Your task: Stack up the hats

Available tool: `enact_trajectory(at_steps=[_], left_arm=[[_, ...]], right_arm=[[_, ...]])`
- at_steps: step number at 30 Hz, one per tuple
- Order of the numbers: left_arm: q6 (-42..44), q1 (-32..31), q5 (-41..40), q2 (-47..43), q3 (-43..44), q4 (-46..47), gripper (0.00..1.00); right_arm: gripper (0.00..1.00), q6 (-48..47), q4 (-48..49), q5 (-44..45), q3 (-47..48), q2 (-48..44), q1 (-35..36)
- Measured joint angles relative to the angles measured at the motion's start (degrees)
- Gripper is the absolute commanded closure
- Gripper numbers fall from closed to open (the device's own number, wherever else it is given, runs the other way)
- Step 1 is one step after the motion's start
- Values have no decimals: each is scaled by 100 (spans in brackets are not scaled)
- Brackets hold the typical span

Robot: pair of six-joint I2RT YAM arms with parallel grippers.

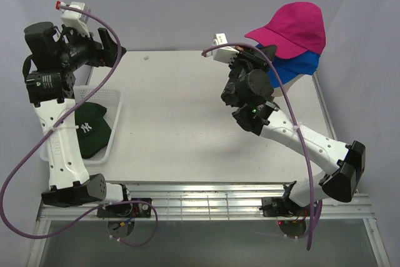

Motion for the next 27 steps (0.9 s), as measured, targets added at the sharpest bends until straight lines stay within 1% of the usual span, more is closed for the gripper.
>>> enact_trajectory(at_steps=[4,8,17,27], left_arm=[[0,0,2,-13,-85,15,2],[2,0,4,-13,-173,24,2],[17,0,68,-13,-247,81,2],[13,0,125,-13,-350,85,2]], right_arm=[[92,48,-31,105,-4,0,240],[92,153,-74,214,-168,-9,339],[92,229,-205,328,-680,-157,363],[92,339,-153,367,-752,-330,343]])
